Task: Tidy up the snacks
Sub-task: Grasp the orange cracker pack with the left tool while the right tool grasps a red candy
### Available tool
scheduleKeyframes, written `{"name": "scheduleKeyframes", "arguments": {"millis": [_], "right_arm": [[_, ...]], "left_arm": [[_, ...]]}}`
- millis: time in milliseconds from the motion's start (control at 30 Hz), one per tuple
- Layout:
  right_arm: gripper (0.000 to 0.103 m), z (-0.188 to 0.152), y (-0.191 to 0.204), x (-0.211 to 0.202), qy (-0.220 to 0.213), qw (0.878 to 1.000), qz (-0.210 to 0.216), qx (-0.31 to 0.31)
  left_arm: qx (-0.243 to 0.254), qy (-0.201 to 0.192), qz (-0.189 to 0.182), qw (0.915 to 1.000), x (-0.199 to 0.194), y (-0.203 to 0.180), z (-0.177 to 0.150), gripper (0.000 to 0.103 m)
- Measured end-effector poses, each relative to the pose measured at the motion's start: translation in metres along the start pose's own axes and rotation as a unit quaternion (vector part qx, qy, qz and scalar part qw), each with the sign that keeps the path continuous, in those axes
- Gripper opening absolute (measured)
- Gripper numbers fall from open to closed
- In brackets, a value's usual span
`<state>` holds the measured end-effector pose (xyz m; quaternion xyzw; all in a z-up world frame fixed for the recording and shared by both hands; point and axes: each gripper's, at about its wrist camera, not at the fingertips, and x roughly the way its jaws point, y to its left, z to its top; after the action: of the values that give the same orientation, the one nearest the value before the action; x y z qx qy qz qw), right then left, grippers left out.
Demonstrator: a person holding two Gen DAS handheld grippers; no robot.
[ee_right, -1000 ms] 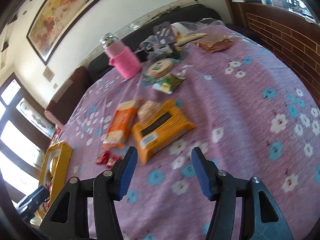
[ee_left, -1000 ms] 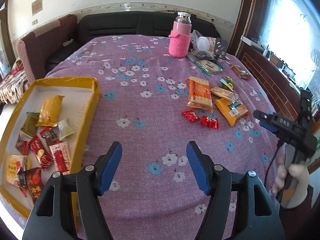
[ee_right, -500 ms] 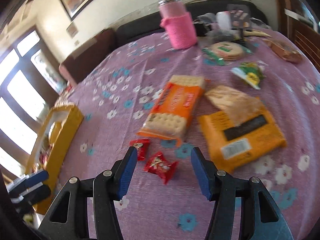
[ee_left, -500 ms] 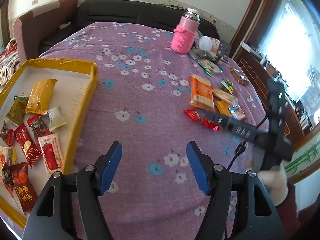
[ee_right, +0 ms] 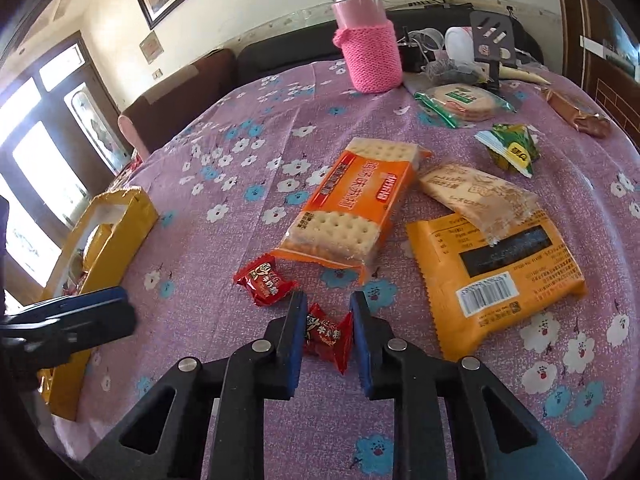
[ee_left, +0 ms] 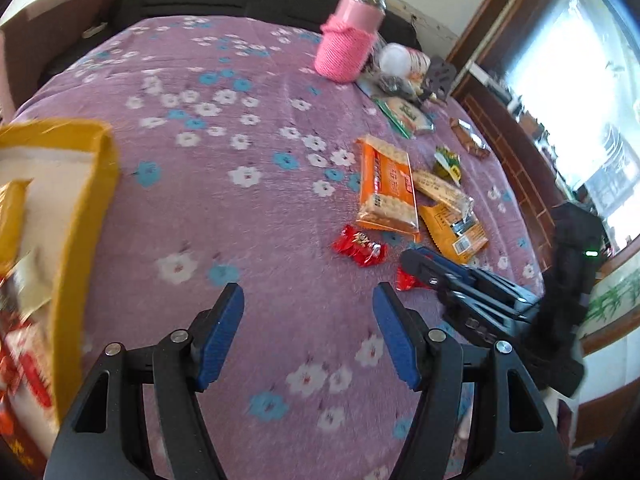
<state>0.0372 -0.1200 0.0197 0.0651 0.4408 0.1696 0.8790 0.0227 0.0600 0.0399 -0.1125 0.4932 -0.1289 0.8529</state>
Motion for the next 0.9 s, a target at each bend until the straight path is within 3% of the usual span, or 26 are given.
{"name": "scheduleKeyframes", "arguments": {"millis": [233,367,467,633,733,767,800,900], "right_arm": [[0.023,0.009,-0.043,-0.036,-0.041,0.996,0.028,0.080],[0.023,0.010,-0.063,-0.036,-0.036,0.992,0.030,0.118],[0.023,0.010,-0.069,-0.034,-0.031,0.991,0.033,0.129],[0.023,0.011,-0.065,-0.035,-0.037,0.991,0.033,0.122],[0.023,0.011,-0.063,-0.037,-0.040,0.991,0.036,0.121],[0.023,0.011,-0.063,-0.037,-0.041,0.991,0.038,0.121],[0.023,0.011,-0.062,-0.037,-0.041,0.991,0.038,0.120],[0.023,0.011,-0.061,-0.035,-0.040,0.991,0.039,0.119]], "left_arm": [[0.053,0.008,-0.004,0.9985,0.046,-0.043,0.050,0.066],[0.078,0.015,-0.014,0.9967,0.076,-0.066,0.069,0.066],[0.098,0.016,-0.002,0.9951,0.094,-0.080,0.077,0.066],[0.132,0.020,0.042,0.9902,0.115,-0.090,0.079,0.066],[0.137,0.019,0.044,0.9894,0.118,-0.090,0.080,0.066],[0.137,0.019,0.048,0.9892,0.117,-0.089,0.079,0.064],[0.139,0.018,0.054,0.9887,0.115,-0.088,0.078,0.055],[0.149,0.012,0.067,0.9866,0.110,-0.088,0.075,0.054]]}}
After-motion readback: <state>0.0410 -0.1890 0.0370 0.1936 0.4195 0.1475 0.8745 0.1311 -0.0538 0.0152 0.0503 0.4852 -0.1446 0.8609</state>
